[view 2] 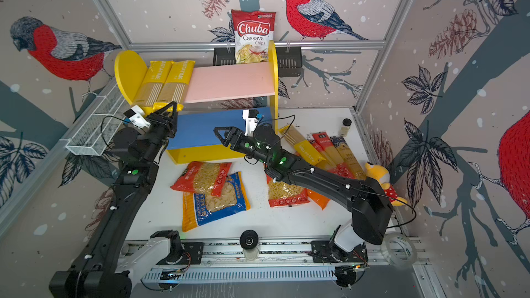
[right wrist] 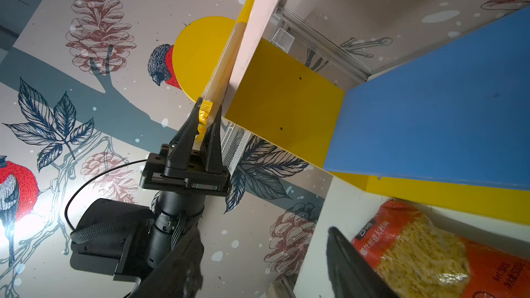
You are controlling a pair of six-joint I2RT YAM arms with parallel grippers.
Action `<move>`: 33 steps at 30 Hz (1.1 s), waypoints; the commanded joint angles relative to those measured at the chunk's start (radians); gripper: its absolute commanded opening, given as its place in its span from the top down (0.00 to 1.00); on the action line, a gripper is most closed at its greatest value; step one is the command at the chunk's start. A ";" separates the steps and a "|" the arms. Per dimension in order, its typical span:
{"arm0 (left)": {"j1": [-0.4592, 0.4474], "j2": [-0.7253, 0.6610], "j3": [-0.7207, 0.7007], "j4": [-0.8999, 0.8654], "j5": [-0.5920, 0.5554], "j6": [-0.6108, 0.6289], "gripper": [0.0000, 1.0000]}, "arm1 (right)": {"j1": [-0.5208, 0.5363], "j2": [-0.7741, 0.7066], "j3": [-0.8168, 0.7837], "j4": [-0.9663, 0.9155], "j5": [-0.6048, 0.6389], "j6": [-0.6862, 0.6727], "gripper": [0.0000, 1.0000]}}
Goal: Arrange pasta packages on shelves
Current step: Move the pasta bag to the shelf, then rotate the pasta bag.
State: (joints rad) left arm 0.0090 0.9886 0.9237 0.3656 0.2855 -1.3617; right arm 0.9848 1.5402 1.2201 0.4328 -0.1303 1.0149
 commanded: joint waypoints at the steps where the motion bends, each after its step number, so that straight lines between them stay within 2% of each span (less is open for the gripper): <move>1: 0.002 -0.001 -0.006 0.108 0.024 -0.008 0.69 | 0.001 -0.010 0.001 0.001 0.027 -0.039 0.31; 3: 0.001 -0.008 -0.021 0.115 0.038 -0.007 0.62 | 0.001 -0.018 -0.006 -0.006 0.039 -0.050 0.31; 7: 0.000 -0.035 -0.041 0.127 0.081 0.017 0.31 | 0.000 -0.028 -0.015 -0.016 0.052 -0.068 0.31; 9: 0.002 -0.055 -0.046 0.115 0.105 0.044 0.21 | 0.000 -0.033 -0.025 -0.018 0.060 -0.075 0.31; 14: 0.000 -0.120 -0.071 0.043 0.148 0.118 0.08 | 0.000 -0.051 -0.053 -0.027 0.085 -0.095 0.31; 18: -0.048 -0.182 -0.108 -0.036 0.139 0.238 0.10 | -0.001 -0.078 -0.093 -0.062 0.124 -0.151 0.31; 21: -0.185 -0.220 -0.092 -0.165 0.033 0.439 0.12 | -0.008 -0.123 -0.142 -0.108 0.168 -0.202 0.31; 24: -0.376 -0.250 -0.126 -0.223 -0.123 0.576 0.13 | -0.028 -0.171 -0.200 -0.182 0.215 -0.232 0.31; 30: -0.700 -0.247 -0.264 -0.195 -0.337 0.713 0.16 | -0.142 -0.273 -0.372 -0.285 0.196 -0.191 0.30; 33: -0.802 -0.199 -0.316 -0.155 -0.365 0.741 0.17 | -0.219 -0.341 -0.463 -0.308 0.176 -0.176 0.30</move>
State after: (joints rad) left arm -0.7403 0.7654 0.6353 0.1688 0.0185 -0.7132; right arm 0.8093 1.2438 0.8062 0.1635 0.0494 0.8185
